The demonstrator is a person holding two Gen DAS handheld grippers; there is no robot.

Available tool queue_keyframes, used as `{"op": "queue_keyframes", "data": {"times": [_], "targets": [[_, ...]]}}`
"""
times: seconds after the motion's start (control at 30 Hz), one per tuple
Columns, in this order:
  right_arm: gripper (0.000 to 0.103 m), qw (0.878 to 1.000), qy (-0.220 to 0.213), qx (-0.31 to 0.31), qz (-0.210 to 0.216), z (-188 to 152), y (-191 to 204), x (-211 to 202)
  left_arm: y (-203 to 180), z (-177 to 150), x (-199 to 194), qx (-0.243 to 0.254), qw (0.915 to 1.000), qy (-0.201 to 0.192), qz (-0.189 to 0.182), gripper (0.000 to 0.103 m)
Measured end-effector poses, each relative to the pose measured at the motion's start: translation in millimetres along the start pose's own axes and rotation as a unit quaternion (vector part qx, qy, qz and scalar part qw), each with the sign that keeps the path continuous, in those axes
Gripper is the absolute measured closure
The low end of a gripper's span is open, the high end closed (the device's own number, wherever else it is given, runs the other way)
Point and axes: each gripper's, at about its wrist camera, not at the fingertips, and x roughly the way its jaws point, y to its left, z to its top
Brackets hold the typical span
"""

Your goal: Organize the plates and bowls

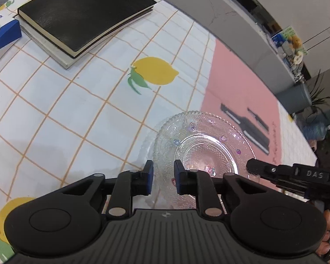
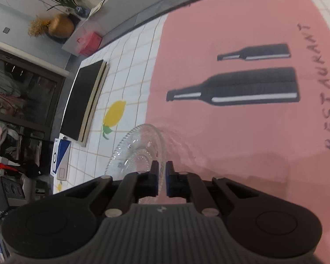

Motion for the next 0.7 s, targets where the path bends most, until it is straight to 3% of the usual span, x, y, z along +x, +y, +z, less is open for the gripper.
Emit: {"op": "queue_keyframes", "data": {"times": [0.47,0.7], "targets": [[0.099,1.000,-0.018,0.023,0.007,-1,-16,-26,-31,-6,-14,0.023,0.9991,-0.033,-0.016,0.089],[0.099,0.998,-0.042,0.034,0.015,-2,-31,-57,-53,-10,-13,0.021,0.9989,-0.025,-0.032,0.089]]}}
